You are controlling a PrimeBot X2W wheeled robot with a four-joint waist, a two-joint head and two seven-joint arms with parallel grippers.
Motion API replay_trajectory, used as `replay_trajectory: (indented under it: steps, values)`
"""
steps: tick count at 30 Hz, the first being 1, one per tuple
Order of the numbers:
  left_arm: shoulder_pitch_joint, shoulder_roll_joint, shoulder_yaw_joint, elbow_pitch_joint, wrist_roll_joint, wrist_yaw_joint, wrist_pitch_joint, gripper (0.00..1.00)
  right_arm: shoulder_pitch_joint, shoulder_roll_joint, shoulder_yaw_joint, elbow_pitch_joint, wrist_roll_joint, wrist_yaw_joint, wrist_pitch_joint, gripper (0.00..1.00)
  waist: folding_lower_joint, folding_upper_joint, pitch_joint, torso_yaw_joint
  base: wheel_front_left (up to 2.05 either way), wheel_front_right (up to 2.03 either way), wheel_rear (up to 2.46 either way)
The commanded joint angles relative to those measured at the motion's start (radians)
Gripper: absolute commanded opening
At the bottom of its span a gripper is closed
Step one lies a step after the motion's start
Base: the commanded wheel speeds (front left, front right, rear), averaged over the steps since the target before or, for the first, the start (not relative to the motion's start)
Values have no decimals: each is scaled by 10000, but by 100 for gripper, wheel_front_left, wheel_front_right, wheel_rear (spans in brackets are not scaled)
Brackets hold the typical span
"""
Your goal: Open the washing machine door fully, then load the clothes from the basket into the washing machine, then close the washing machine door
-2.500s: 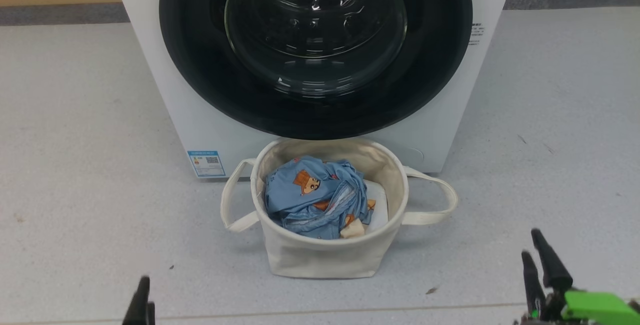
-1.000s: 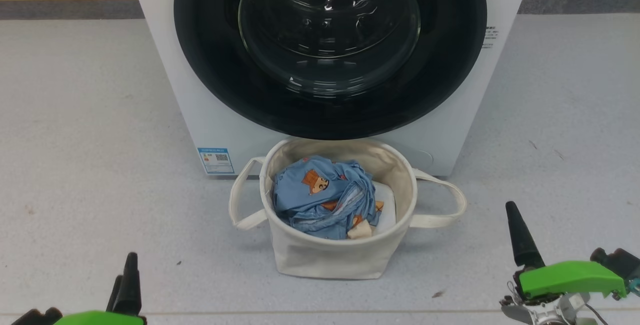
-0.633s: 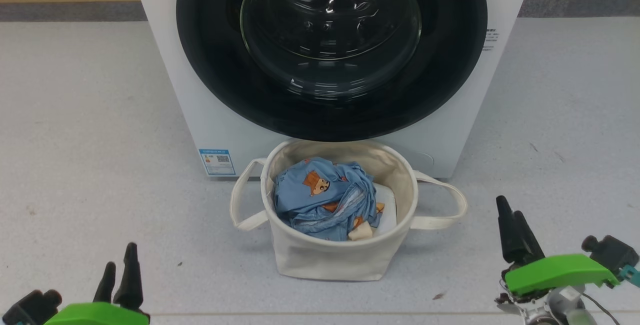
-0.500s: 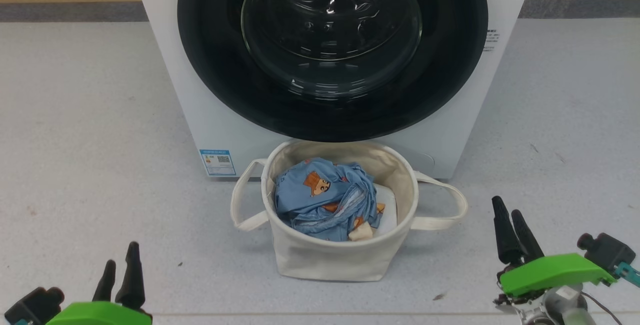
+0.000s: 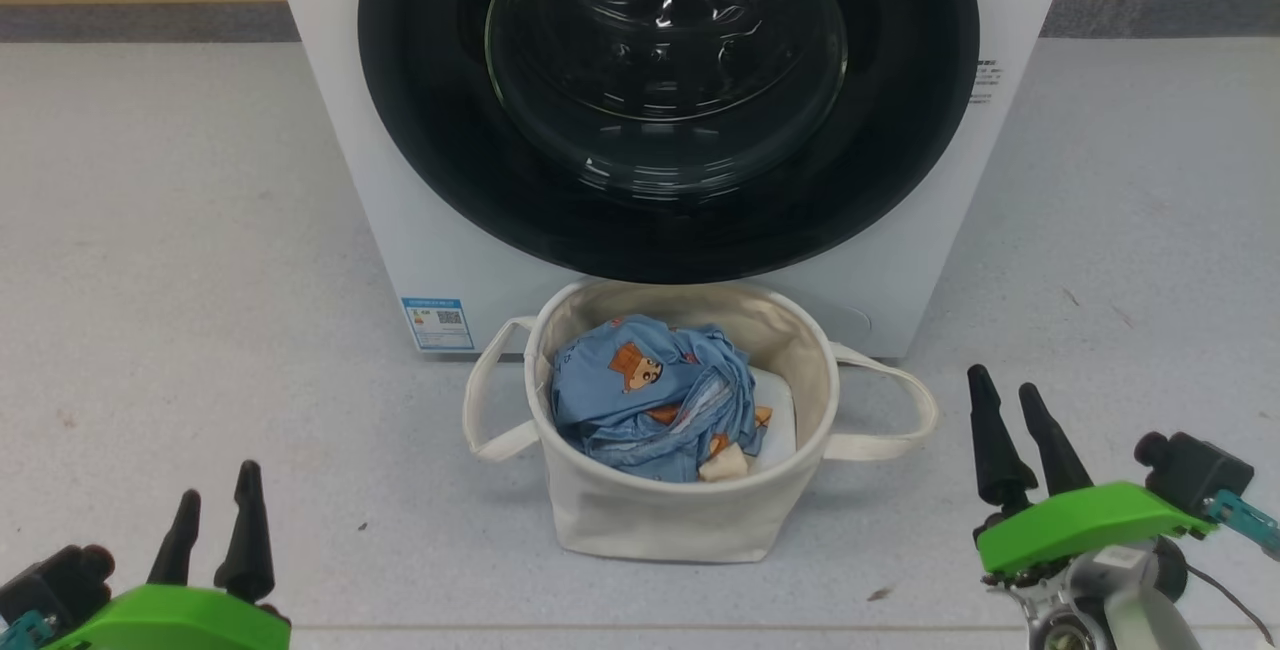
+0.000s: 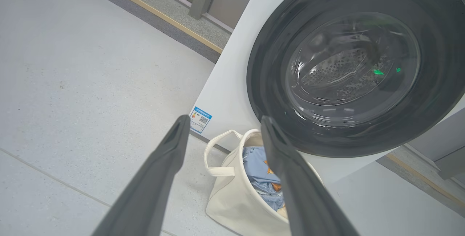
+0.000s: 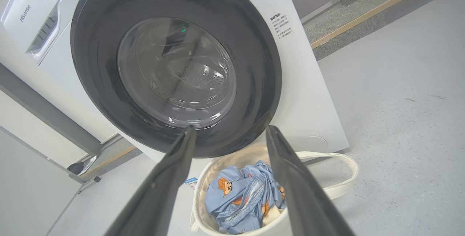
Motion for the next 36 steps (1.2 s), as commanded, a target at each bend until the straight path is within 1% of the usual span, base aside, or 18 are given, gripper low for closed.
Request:
replay_trajectory:
  steps: [1,9,21,27,29,31,36]
  values:
    - [-603,453,200,-416,336,86,-153,100,-597,-73,211,-416,-415,2,-170,100,0,0,7,8,0,0,0]
    - [-727,796,32,-657,973,172,-324,100,-759,-83,278,-462,-1464,3,-405,100,0,0,41,62,0,0,0]
    - [-926,1294,-159,-917,1986,435,-646,100,-994,-98,548,-515,-3063,3,-756,100,0,0,42,121,0,0,0]
    - [-1042,1562,-364,-972,2543,503,-788,100,-1110,-107,458,-520,-3856,3,-961,100,0,0,18,167,0,0,0]
    - [-1080,1635,-430,-983,2702,521,-824,100,-1121,-110,389,-504,-4001,3,-1019,100,0,0,15,172,0,0,0]
    - [-1131,1720,-528,-1026,2895,505,-883,100,-1136,-112,357,-512,-3896,3,-1078,100,0,0,17,171,0,0,0]
    - [-1220,1910,-680,-1046,3293,539,-1022,100,-1213,-118,475,-466,-4220,4,-1224,100,0,0,27,126,0,0,0]
